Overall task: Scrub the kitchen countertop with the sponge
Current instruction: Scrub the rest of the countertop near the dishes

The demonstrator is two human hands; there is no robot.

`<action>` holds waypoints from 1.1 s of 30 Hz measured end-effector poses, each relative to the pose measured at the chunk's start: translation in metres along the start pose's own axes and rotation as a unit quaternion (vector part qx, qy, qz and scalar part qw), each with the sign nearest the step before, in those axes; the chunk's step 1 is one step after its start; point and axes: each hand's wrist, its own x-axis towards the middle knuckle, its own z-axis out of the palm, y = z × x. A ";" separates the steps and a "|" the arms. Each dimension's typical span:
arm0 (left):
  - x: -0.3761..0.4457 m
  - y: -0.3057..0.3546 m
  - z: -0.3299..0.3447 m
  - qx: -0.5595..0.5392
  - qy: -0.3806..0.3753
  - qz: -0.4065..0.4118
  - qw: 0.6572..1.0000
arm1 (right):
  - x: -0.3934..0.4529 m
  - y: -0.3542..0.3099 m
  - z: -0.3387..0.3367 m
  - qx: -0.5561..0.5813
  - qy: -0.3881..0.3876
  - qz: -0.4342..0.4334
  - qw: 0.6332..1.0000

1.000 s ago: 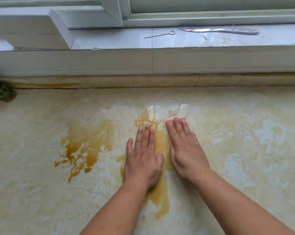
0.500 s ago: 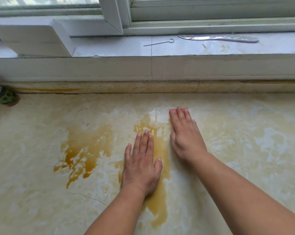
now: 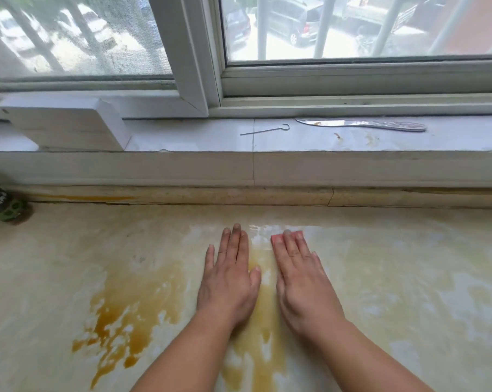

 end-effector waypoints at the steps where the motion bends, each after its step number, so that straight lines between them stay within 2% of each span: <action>1: 0.002 -0.001 0.001 0.004 0.003 0.001 1.000 | -0.011 0.001 0.005 -0.006 0.001 -0.007 1.000; 4: 0.004 -0.001 0.004 0.007 0.009 0.003 1.000 | -0.022 0.007 0.008 -0.018 -0.009 -0.014 1.000; 9: 0.004 -0.002 0.003 0.018 0.013 0.002 1.000 | 0.071 -0.014 -0.017 -0.016 -0.036 -0.068 0.997; 12: 0.004 -0.003 0.004 0.023 0.012 0.002 1.000 | 0.087 -0.009 -0.023 -0.047 -0.056 -0.113 0.991; 14: 0.004 -0.003 0.004 0.015 0.015 -0.002 1.000 | 0.070 0.015 -0.026 -0.050 -0.042 -0.097 0.993; 17: 0.003 -0.003 0.005 0.004 0.014 -0.002 1.000 | 0.038 0.053 -0.036 -0.031 0.010 -0.009 0.999; 20: 0.003 -0.003 0.005 0.000 0.015 -0.006 1.000 | 0.034 0.046 -0.033 -0.016 0.031 0.070 0.997; 22: 0.003 -0.002 0.003 0.002 0.011 -0.005 1.000 | 0.042 0.021 -0.024 -0.013 0.013 0.050 0.999; 24: 0.004 -0.002 0.001 0.004 0.005 -0.006 1.000 | 0.049 0.000 -0.017 -0.005 -0.009 -0.008 1.000; 27: 0.005 -0.003 0.000 0.001 0.004 -0.004 1.000 | 0.041 0.002 -0.017 -0.011 -0.036 -0.056 0.998; 30: 0.005 -0.003 -0.001 0.000 0.009 -0.002 1.000 | -0.011 0.022 -0.016 -0.005 -0.047 -0.083 0.995; 33: 0.005 -0.004 -0.001 -0.014 0.011 0.005 1.000 | -0.089 0.034 -0.007 -0.005 -0.037 -0.039 0.999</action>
